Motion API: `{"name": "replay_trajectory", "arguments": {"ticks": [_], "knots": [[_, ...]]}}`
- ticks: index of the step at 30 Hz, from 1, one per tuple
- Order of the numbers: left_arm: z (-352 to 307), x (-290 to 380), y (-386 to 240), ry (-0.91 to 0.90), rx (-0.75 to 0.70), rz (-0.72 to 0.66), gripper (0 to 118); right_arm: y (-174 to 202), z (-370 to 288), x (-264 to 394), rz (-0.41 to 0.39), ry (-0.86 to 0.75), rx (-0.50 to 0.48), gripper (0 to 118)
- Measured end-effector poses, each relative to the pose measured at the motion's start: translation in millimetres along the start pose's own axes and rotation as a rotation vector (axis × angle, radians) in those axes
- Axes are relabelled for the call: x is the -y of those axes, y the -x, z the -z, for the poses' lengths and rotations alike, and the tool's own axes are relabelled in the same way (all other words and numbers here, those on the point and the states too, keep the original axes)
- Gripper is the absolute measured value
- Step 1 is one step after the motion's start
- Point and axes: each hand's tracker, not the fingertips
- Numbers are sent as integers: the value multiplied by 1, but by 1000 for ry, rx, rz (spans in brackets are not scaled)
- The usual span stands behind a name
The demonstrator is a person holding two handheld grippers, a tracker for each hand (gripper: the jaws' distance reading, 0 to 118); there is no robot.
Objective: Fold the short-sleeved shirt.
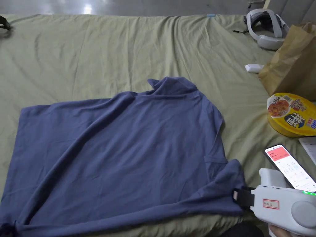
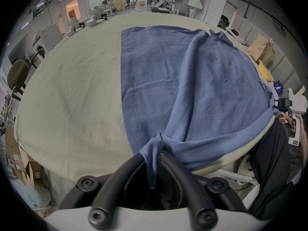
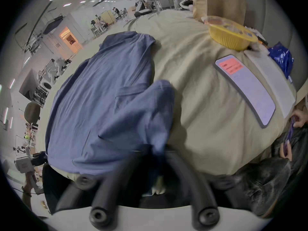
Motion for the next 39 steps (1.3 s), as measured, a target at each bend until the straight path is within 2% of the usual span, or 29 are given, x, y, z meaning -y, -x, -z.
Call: {"name": "replay_trajectory", "arguments": {"ticks": [1, 3, 5, 8, 13, 18, 21, 26, 28, 30, 35, 39], "knots": [[-3, 0, -1, -5, 2, -1, 7, -1, -6, 1, 6, -14, -1, 5], [-11, 3, 0, -26, 4, -4, 7, -2, -18, 3, 34, -36, -69, 5], [-25, 6, -3, -101, 15, -30, 7, 2, -30, 5, 15, -82, -47, 5], [-58, 8, -8, -225, 30, -53, 7, 13, -53, 8, 54, -166, -112, 5], [-92, 5, -7, -357, 47, -97, 7, 16, -70, 10, 72, -265, -149, 5], [-87, -14, 7, -405, 83, -161, 7, 20, -71, -17, 95, -343, -184, 5], [-70, -34, 24, -422, 82, -168, 7, 33, -66, -48, 76, -385, -180, 5], [-42, -86, 43, -432, 77, -203, 7, 46, -27, -117, 21, -398, -158, 5], [-20, -111, 51, -395, 57, -209, 7, 64, -2, -141, -22, -359, -109, 5], [4, -130, 55, -361, 51, -223, 7, 72, 30, -160, -32, -324, -89, 5], [64, -156, 61, -259, 46, -225, 7, 89, 97, -175, -102, -202, -8, 5], [83, -159, 64, -220, 36, -204, 7, 85, 118, -170, -103, -167, -8, 5]]}}
